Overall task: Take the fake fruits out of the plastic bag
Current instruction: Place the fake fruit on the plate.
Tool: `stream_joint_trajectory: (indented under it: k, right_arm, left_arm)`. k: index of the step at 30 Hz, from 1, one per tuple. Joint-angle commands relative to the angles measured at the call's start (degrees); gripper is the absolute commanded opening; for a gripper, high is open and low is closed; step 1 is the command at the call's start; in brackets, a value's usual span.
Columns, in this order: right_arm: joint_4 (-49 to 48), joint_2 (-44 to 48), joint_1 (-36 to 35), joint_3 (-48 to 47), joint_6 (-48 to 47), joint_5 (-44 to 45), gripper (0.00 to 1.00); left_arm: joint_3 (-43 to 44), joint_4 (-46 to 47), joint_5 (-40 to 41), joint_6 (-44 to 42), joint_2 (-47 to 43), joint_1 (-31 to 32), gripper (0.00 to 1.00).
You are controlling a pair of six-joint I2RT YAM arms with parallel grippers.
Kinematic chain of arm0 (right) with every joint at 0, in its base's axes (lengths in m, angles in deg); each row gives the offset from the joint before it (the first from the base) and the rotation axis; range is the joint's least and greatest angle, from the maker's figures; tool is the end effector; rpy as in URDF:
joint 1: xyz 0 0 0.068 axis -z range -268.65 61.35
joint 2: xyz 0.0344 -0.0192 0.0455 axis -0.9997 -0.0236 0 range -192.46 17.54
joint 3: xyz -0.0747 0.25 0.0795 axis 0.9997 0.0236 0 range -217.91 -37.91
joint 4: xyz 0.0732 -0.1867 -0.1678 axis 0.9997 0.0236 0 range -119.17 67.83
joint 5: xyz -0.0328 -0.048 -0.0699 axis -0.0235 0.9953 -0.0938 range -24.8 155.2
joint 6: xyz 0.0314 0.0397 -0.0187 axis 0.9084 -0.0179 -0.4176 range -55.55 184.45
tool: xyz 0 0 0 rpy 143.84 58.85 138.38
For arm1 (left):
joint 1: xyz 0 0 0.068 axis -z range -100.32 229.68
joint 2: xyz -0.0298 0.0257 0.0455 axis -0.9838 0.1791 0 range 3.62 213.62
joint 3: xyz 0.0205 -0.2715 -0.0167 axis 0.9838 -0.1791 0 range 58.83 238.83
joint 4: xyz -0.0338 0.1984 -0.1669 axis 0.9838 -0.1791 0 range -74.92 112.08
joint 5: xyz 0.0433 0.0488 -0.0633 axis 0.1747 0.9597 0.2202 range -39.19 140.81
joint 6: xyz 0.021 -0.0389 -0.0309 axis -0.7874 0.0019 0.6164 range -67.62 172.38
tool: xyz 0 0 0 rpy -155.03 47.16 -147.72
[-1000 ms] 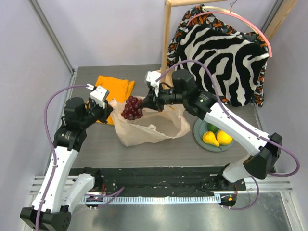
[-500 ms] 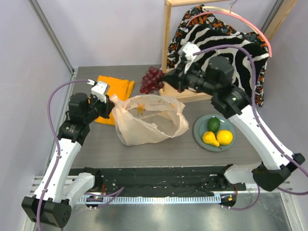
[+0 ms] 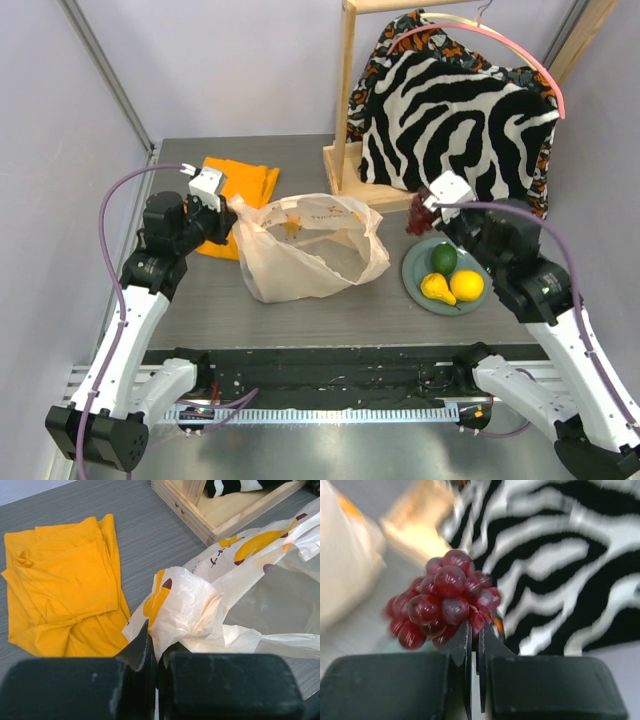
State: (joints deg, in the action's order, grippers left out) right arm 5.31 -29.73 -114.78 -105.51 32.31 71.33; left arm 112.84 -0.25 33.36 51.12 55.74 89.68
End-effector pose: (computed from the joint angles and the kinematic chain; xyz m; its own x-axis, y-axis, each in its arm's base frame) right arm 0.1416 0.0652 0.4219 -0.0024 -0.5903 -0.8072 -0.4089 0.7372 -0.5379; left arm 0.1970 -0.0455 0.3523 -0.3339 0.0802 -0.9392 0.4498 0.8892 -0.0840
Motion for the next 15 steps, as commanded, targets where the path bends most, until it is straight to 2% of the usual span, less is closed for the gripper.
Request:
stream_joint_trajectory:
  k: [1,2,12,15]
  right_arm:
    - [0.8,1.9,0.6,7.9,-9.9,17.3,0.01]
    - [0.2,2.0,1.3,8.8,-10.4,19.9,0.01]
    - [-2.6,0.2,5.3,13.4,-14.4,22.3,0.01]
    - [-6.0,-0.8,7.1,14.9,-16.4,23.3,0.01]
  left_arm:
    - [2.8,1.8,0.6,0.9,0.5,-0.2,0.0]
    - [2.9,1.8,0.5,0.9,0.8,-0.2,0.0]
    - [1.4,2.2,-0.4,0.8,0.2,-0.2,0.0]
    - [1.0,2.3,-0.3,0.9,-0.6,-0.2,0.0]
